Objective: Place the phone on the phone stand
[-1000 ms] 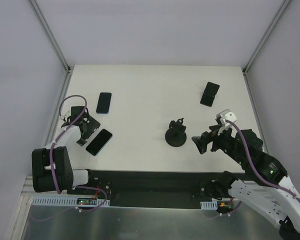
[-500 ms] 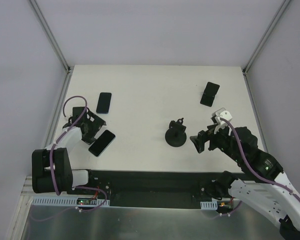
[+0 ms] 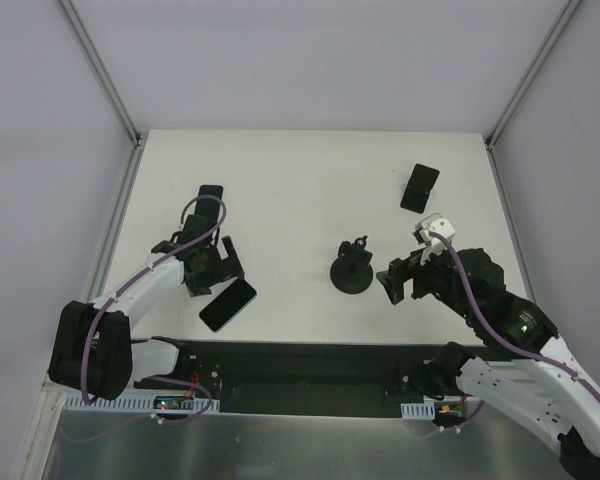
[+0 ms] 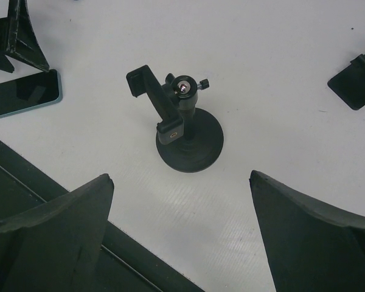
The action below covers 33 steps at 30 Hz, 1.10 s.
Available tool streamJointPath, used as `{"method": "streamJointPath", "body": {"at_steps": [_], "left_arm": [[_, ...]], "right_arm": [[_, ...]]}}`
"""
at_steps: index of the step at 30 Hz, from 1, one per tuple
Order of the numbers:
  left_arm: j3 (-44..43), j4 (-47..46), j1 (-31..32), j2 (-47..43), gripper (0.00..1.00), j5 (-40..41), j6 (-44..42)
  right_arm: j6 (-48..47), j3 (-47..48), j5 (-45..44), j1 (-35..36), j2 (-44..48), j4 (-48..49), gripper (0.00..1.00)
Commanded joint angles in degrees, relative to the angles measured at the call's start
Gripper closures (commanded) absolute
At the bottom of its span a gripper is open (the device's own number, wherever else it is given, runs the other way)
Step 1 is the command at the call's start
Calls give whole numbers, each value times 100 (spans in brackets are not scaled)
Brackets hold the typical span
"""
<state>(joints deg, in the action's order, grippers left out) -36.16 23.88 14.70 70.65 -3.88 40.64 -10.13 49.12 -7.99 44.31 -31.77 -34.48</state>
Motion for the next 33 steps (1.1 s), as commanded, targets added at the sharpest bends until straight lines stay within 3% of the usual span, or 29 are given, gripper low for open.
{"method": "streamJointPath", "body": {"at_steps": [1,5,13,18,28,33], "left_arm": [[-558,477,33,-254,1,-566,-1905],[-953,828,147,-18,1,-1123,-2894],[-1956,1909,1052,1099,1,-273,-3984],[-2079,2138,1298,1547,1,631,-3968],[-2246,2253,1975,2189,1,528,-4143],[-2334,2235,1975,2584,1,1020,-4170]], "right_arm": [[-85,-17,-63,16,-31,196,4],[-121,-17,-10,16,-110,196,4],[-174,-8,43,25,-40,214,4],[-147,-34,122,16,100,178,4],[-68,-131,262,24,206,284,4],[-7,-140,298,16,215,293,4]]}}
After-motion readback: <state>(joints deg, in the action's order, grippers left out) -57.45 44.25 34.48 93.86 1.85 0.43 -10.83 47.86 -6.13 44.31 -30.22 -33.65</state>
